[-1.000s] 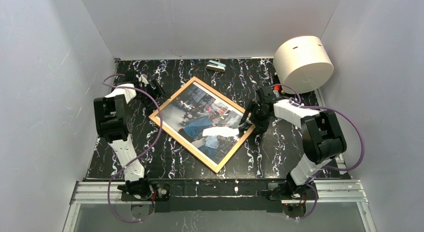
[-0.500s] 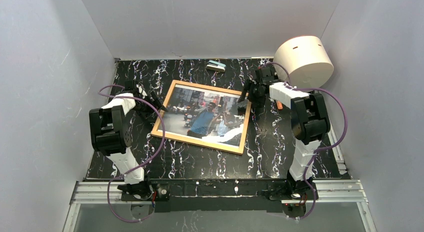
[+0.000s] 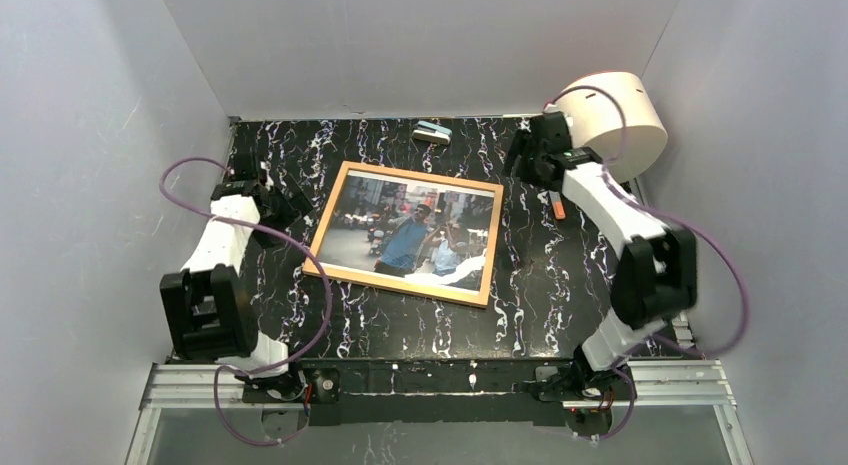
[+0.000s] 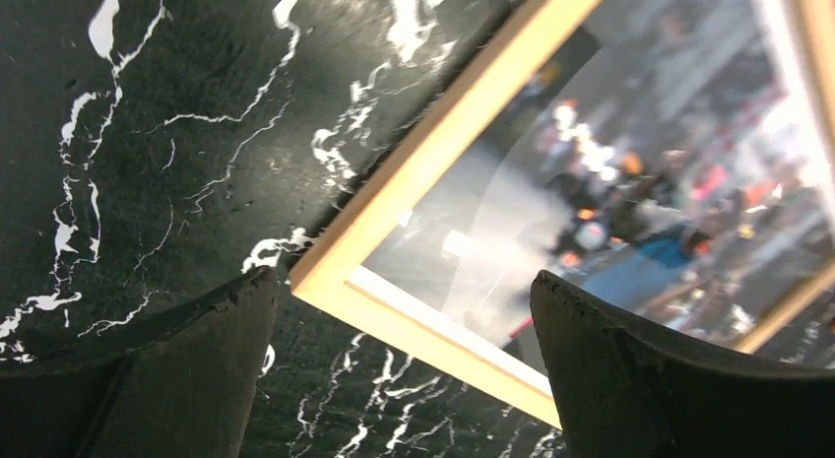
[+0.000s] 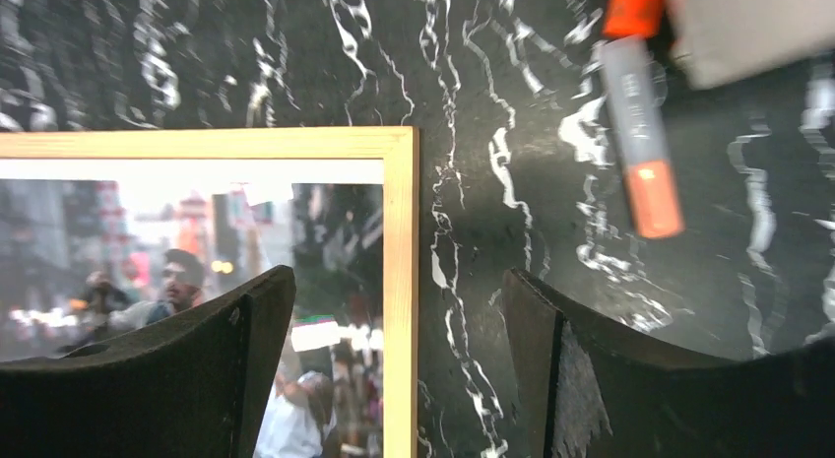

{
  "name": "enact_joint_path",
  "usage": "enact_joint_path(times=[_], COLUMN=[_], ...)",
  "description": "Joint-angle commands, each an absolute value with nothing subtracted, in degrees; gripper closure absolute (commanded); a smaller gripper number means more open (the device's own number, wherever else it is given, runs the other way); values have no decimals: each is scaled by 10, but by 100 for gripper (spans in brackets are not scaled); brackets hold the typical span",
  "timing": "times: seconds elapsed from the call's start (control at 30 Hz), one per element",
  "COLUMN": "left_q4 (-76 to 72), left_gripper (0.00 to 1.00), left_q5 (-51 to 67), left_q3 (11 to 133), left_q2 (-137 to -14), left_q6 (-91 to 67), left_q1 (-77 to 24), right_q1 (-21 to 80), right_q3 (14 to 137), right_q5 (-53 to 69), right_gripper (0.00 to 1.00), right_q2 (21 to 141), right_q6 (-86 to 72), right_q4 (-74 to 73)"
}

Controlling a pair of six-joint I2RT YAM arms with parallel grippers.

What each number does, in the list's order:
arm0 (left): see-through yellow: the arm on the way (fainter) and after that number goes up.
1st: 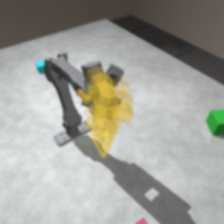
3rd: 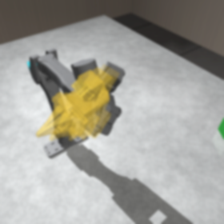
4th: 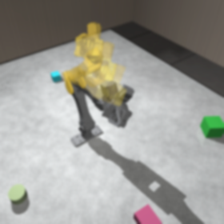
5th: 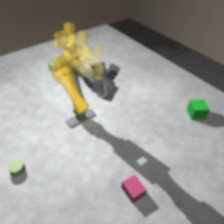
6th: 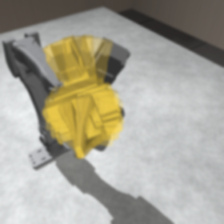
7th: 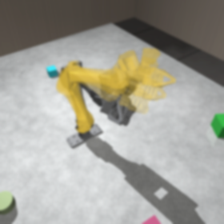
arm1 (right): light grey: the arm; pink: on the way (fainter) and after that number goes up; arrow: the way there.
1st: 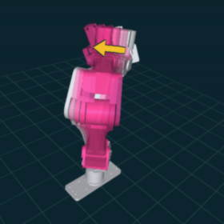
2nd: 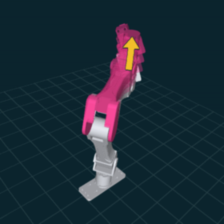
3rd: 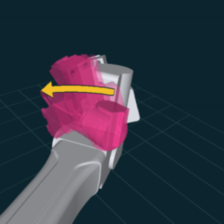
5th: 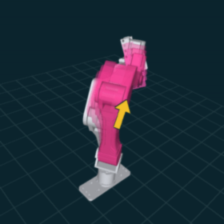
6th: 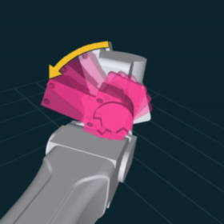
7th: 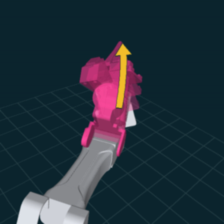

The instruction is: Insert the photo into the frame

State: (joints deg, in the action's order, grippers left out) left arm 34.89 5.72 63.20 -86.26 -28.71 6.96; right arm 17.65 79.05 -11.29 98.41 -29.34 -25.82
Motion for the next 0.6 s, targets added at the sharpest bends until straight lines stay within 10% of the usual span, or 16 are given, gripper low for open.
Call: enact_joint_path(times=[0.0, 0.57], left_q4=[383, 375], left_gripper=[2, 2], left_q5=[83, -55], left_q3=[694, 729], left_q2=[-760, -409], left_q6=[-296, -307], left_q1=[61, 12], right_q1=[176, 176], right_q3=[744, 751], right_q5=[-166, -317], right_gripper=[14, 12], right_q2=[809, 476], right_q6=[-273, -278], right_q4=[-278, -403])
